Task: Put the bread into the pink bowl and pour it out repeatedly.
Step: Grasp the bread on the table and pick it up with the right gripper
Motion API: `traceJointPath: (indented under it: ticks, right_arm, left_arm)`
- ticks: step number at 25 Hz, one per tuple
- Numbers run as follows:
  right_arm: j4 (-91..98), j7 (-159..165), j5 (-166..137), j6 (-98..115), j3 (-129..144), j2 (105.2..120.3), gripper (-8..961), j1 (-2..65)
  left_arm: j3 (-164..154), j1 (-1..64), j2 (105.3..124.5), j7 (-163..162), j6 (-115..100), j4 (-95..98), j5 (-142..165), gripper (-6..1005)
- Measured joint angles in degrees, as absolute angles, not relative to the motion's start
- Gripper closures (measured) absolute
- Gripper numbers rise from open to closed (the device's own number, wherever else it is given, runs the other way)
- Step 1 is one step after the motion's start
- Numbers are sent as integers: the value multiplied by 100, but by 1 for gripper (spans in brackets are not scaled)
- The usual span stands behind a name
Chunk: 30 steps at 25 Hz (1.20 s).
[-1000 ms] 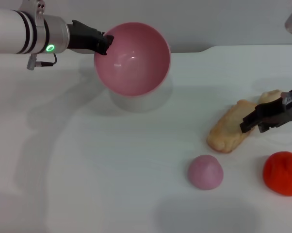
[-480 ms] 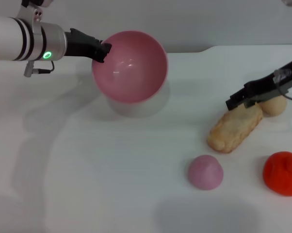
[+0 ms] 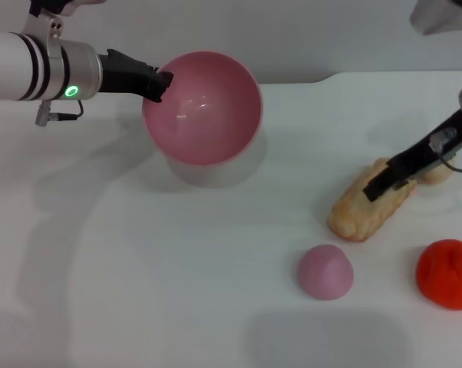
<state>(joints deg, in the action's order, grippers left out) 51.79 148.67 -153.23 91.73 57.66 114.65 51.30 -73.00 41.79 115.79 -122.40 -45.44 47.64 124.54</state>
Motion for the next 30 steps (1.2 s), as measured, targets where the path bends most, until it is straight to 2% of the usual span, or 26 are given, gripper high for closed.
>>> traceJointPath:
  ticks: [7,10,16,30]
  right_arm:
    - [5581,14684,-16024,8672,6038,11744,384,5034]
    - [5473,14677,-16178,8486,6046,11742,377,5115]
    - [5070,14626,-16280,8151,6085,11704,252,5238]
    - [4448,14494,-16272,7389,6326,11799,257,5212]
  left_arm:
    - [-7295,4239,11605,-12271,-4527,4764,12453,952]
    - [-7280,4264,11612,-12281,-4515,4764,12446,952]
    - [-7140,4290,11669,-12286,-4483,4764,12447,953]
    - [-7126,4432,11695,-12288,-4464,4764,12452,952]
